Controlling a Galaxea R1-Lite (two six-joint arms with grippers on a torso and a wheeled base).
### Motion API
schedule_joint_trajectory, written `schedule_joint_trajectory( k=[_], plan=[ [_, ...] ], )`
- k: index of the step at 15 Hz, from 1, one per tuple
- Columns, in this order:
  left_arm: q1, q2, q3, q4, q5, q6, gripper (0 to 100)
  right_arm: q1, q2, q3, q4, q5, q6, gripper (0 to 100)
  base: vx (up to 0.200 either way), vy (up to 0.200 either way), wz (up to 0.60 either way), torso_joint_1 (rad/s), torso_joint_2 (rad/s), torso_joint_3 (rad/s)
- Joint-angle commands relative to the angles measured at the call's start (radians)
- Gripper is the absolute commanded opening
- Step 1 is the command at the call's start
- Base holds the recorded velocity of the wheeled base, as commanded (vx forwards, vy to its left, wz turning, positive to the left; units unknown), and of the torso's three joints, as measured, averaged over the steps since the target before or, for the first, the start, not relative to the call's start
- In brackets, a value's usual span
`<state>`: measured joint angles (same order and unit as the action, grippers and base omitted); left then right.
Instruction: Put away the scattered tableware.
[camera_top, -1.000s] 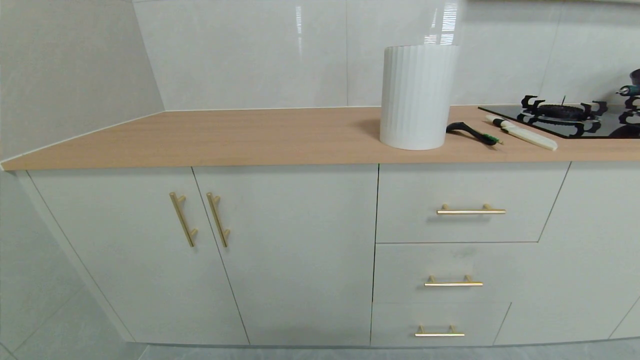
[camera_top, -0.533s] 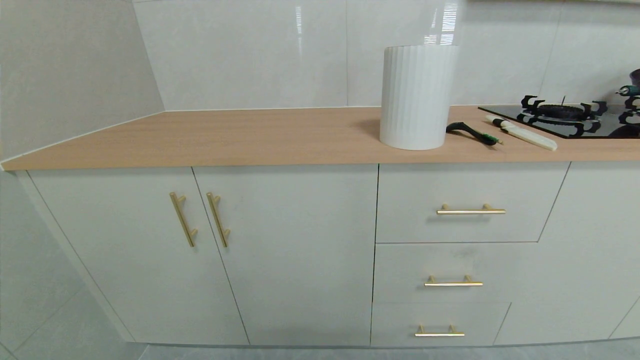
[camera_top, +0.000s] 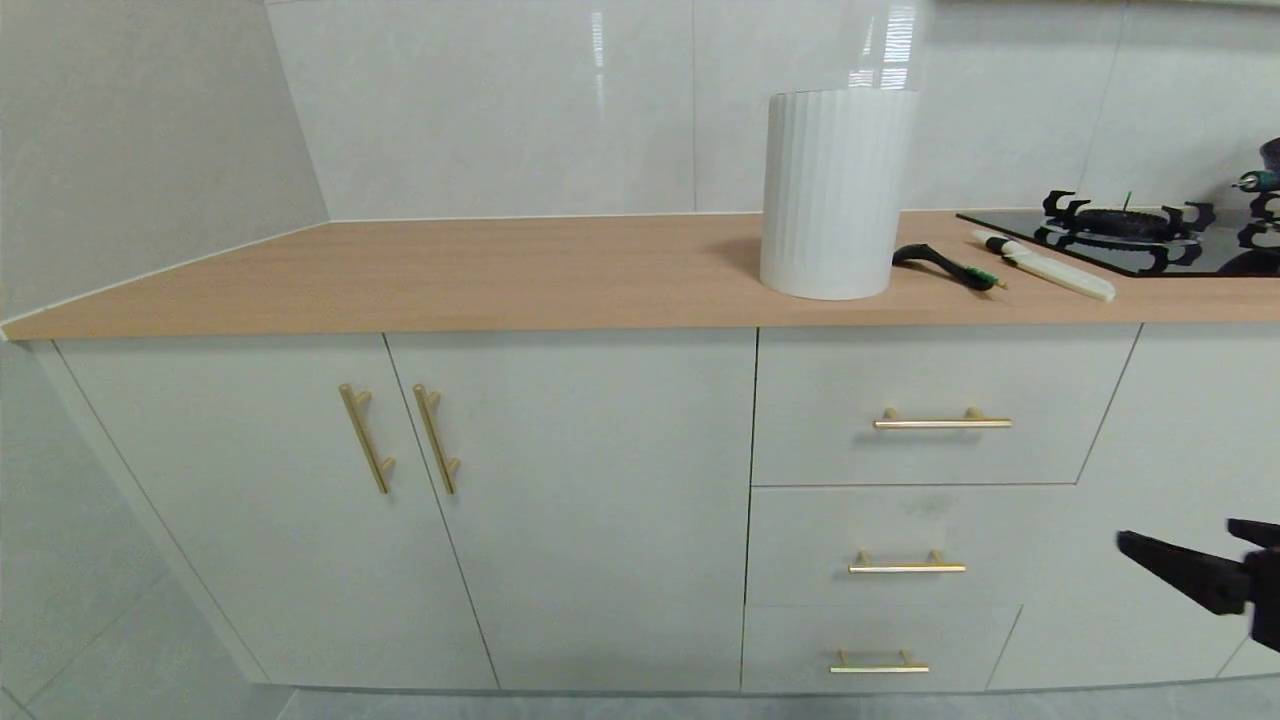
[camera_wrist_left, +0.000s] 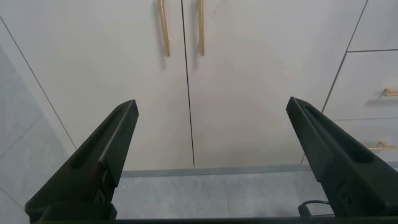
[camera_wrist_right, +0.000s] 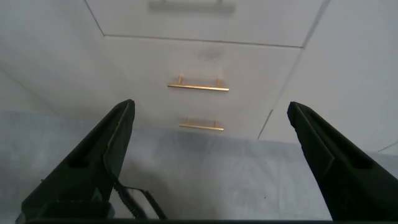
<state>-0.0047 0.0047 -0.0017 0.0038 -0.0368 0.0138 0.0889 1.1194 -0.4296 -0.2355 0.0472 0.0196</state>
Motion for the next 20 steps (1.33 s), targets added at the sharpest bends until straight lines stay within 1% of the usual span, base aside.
schedule_joint_trajectory(
  k=[1,3,4,5,7,11,13,14,17,20],
  plan=[
    [0.000,0.001,0.000,0.001,0.000,0.002,100,0.023,0.545,-0.066,-0.266,-0.035,0.005,100,0.000,0.000,0.00,0.000,0.00,0.000],
    [0.000,0.001,0.000,-0.001,0.000,0.002,100,0.018,0.734,-0.077,-0.393,-0.047,0.005,100,0.000,0.000,0.00,0.000,0.00,0.000],
    [0.000,0.001,0.000,-0.001,0.000,0.000,100,0.017,0.801,-0.074,-0.456,-0.049,0.008,100,0.000,0.000,0.00,0.000,0.00,0.000],
    [0.000,0.001,0.000,-0.001,0.000,0.002,100,0.011,0.835,-0.075,-0.484,-0.047,0.007,100,0.000,0.000,0.00,0.000,0.00,0.000],
    [0.000,0.001,0.000,-0.001,0.000,0.000,100,-0.003,0.958,-0.072,-0.617,-0.053,0.005,100,0.000,0.000,0.00,0.000,0.00,0.000],
    [0.000,0.001,0.000,-0.001,0.000,0.000,100,-0.001,1.113,-0.075,-0.768,-0.107,0.007,100,0.000,0.000,0.00,0.000,0.00,0.000],
    [0.000,0.001,0.000,-0.001,0.000,0.002,100,0.000,1.169,-0.080,-0.849,-0.116,0.008,100,0.000,0.000,0.00,0.000,0.00,0.000],
    [0.000,0.001,0.000,-0.001,0.000,0.000,100,0.002,1.194,-0.092,-0.877,-0.119,0.008,100,0.000,0.000,0.00,0.000,0.00,0.000],
    [0.000,0.001,0.000,-0.001,0.000,0.000,100,0.006,1.275,-0.152,-0.910,-0.187,0.008,100,0.000,0.000,0.00,0.000,0.00,0.000],
    [0.000,0.001,0.000,-0.001,0.000,0.000,100,0.029,1.323,-0.158,-1.035,-0.198,0.007,100,0.000,0.000,0.00,0.000,0.00,0.000]
  ],
)
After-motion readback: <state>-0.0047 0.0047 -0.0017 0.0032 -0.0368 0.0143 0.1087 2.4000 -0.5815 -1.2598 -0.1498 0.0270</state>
